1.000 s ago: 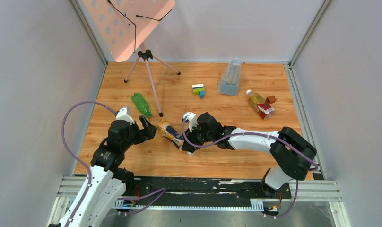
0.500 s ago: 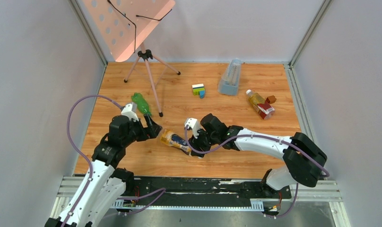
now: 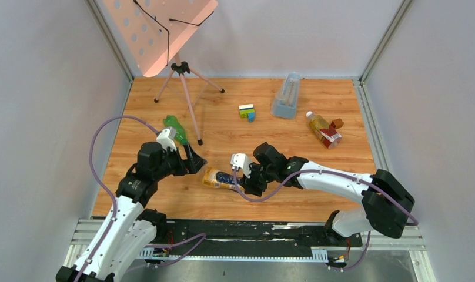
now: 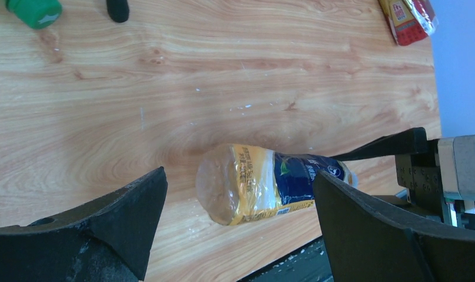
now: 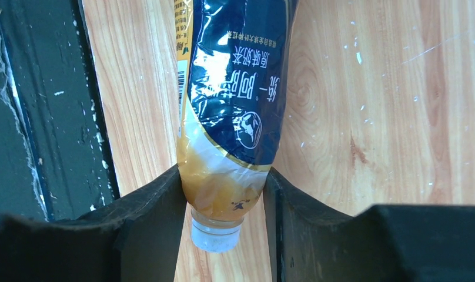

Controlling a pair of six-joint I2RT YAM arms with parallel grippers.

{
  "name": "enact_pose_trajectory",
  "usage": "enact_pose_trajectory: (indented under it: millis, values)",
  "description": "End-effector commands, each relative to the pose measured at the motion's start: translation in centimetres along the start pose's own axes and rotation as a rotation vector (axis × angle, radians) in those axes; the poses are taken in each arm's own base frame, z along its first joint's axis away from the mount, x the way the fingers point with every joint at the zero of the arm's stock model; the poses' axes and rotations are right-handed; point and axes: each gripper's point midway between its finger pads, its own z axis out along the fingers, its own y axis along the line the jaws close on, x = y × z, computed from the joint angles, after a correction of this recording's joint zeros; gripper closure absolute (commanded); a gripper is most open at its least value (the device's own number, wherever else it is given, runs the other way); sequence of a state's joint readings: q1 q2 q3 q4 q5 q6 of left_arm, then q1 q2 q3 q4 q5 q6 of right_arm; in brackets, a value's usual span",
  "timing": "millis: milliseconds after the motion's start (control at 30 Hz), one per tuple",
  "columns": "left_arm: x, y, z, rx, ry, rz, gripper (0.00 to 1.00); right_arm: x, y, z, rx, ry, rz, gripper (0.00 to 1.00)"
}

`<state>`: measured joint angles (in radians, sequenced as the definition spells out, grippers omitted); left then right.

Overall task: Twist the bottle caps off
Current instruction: Pick up the plastic bottle at the center of the board.

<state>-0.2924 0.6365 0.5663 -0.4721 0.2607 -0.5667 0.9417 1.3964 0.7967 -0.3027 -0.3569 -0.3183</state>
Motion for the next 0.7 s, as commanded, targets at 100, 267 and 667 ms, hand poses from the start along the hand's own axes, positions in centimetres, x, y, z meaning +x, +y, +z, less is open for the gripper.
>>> enact_pose_trajectory:
  millis: [100, 267, 667]
  values:
    - [-3.9, -5.1, 0.0, 0.214, -0.075, 0.072, 0.0, -0.8, 0.0, -1.8, -0.005, -0.048, -0.307, 0.52]
    - [-3.2, -6.6, 0.9, 0.301, 0.045, 0.124, 0.01, -1.9, -1.0, -3.0, 0.055, -0.053, -0.366, 0.53]
    - [2.4, -9.6, 2.1, 0.451, 0.272, 0.22, 0.0, -4.6, 0.6, -5.4, -0.003, -0.144, -0.482, 0.53]
